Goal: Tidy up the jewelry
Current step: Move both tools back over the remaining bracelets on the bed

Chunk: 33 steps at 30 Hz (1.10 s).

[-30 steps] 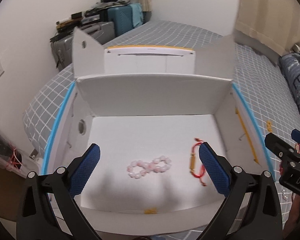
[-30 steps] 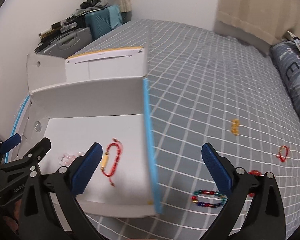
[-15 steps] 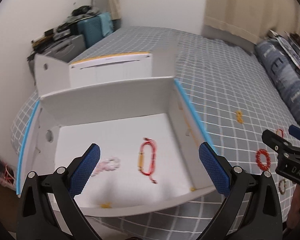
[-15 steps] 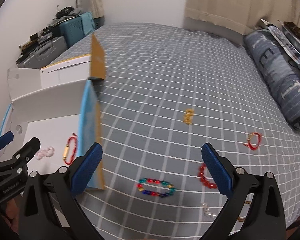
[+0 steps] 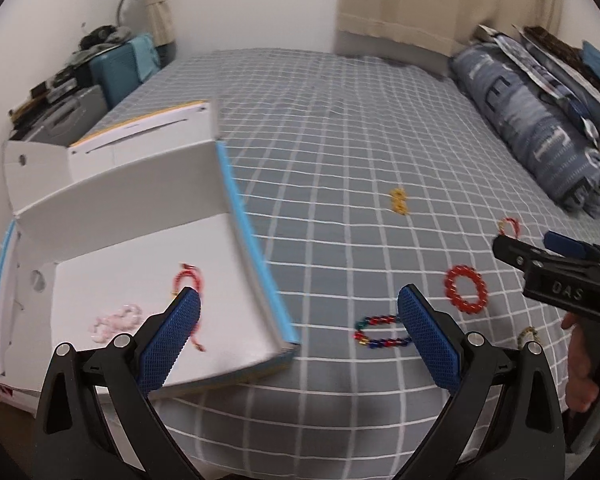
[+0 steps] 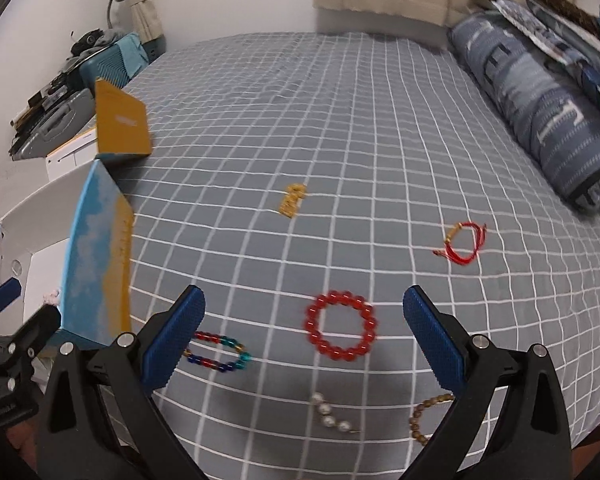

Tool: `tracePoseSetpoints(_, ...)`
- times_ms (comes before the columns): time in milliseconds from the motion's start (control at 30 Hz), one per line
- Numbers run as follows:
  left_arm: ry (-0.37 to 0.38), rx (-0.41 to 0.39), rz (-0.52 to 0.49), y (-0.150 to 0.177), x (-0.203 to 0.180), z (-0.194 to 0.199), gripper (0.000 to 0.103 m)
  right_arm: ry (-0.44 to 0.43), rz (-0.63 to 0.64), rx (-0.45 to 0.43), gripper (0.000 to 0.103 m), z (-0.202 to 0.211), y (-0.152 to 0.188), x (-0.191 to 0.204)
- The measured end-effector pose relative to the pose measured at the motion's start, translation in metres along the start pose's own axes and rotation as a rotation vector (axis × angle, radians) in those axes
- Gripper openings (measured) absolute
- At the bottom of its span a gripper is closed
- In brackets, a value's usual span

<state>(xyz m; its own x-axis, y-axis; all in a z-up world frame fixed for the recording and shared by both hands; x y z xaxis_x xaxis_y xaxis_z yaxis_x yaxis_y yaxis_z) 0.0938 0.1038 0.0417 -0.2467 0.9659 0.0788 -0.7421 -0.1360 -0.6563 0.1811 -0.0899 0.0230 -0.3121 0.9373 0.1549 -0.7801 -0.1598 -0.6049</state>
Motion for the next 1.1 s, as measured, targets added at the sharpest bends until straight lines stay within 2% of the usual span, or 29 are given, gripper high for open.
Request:
tracePoseSetpoints(200, 0.010, 0.011, -0.045, 0.006, -0.032, -0.008, 0.097, -0.005, -0.015, 0.011, 0.095, -0.004, 0.010, -0.032)
tracePoseSetpoints(367, 0.015, 0.053, -0.057, 0.015, -0.052, -0.032, 0.097, -0.017, -0.049, 0.040, 0.095, -0.014, 0.019, -0.051)
tracePoseSetpoints(467, 0.016, 0.043, -0.071, 0.019, -0.065, -0.047, 0.097, -0.003, -0.064, 0.069, 0.095, -0.027, 0.027, -0.064)
tracePoseSetpoints(533, 0.020, 0.071, -0.078, 0.024, -0.072, -0.058, 0.097, 0.007, -0.068, 0.084, 0.095, -0.036, 0.033, -0.071)
tracePoseSetpoints(600, 0.023, 0.085, -0.082, 0.027, -0.079, -0.066, 0.097, 0.007, -0.076, 0.099, 0.092, -0.043, 0.037, -0.076)
tracePoseSetpoints(733, -0.025, 0.055, -0.128, 0.032, -0.091, -0.074, 0.097, 0.006, -0.086, 0.119, 0.091, -0.054, 0.043, -0.083)
tracePoseSetpoints(867, 0.029, 0.086, -0.132, 0.038, -0.103, -0.081, 0.097, 0.006, -0.079, 0.136, 0.091, -0.064, 0.047, -0.085)
tracePoseSetpoints(1033, 0.019, 0.130, -0.113, 0.045, -0.103, -0.100, 0.097, -0.001, -0.081, 0.157, 0.088, -0.073, 0.050, -0.086)
tracePoseSetpoints(1100, 0.036, 0.154, -0.098, 0.049, -0.102, -0.108, 0.097, -0.008, -0.090, 0.170, 0.085, -0.078, 0.051, -0.088)
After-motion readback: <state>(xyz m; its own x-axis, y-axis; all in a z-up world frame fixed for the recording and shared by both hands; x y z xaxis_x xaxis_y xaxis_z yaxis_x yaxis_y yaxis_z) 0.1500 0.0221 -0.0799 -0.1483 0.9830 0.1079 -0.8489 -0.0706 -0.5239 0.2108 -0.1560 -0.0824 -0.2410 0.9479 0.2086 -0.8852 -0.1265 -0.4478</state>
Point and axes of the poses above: each gripper's, at about its wrist camera, not at the fingertips, and z roughly against the way its jaws point, x to its left, y to its underside, the point moved 6 cm from there along -z, roughly the way its jaws point, and after that the axes turned 7 degrees about -y, right-handed, at the moved point
